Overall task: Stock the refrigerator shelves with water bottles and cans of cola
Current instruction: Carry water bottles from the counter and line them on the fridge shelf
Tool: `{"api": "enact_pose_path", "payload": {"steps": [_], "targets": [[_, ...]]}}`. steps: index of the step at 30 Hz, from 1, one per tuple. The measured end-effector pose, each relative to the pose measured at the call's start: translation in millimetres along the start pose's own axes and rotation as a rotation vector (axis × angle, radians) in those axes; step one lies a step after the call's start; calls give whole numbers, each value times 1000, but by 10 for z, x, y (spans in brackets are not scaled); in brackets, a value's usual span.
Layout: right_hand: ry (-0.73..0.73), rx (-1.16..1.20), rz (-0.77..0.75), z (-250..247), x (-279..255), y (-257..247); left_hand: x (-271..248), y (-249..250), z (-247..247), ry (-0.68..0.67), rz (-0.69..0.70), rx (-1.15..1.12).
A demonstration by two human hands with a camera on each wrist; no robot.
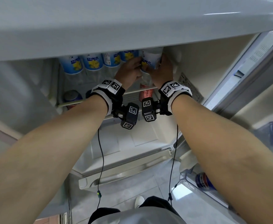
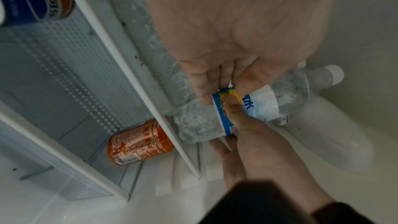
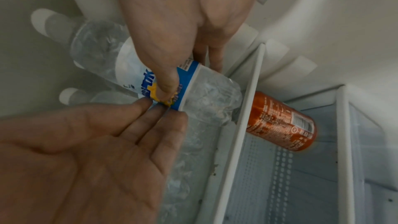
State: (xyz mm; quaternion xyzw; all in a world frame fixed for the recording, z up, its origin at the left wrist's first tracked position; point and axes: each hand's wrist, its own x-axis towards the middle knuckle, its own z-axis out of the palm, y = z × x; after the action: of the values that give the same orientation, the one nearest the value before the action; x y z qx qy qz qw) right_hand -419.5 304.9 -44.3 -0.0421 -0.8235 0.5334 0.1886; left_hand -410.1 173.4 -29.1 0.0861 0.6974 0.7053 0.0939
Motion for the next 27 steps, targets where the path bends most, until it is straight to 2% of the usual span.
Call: {"api": "enact_pose_path", "payload": {"steps": [7, 13, 17, 23, 27], "targets": [[-46, -108, -15, -37, -49, 22, -125, 6, -46, -86, 14, 126], [151, 48, 78, -68, -423, 105, -367, -131, -158, 32, 53, 329], [173, -1, 120, -20, -688, 142, -648, -272, -249, 86, 59, 483], [-61, 13, 35, -37, -1223, 292, -1253, -537, -313, 114, 35, 567], [-234, 42, 8, -181, -1687, 288, -1655, -604, -313, 94, 113, 705]]}}
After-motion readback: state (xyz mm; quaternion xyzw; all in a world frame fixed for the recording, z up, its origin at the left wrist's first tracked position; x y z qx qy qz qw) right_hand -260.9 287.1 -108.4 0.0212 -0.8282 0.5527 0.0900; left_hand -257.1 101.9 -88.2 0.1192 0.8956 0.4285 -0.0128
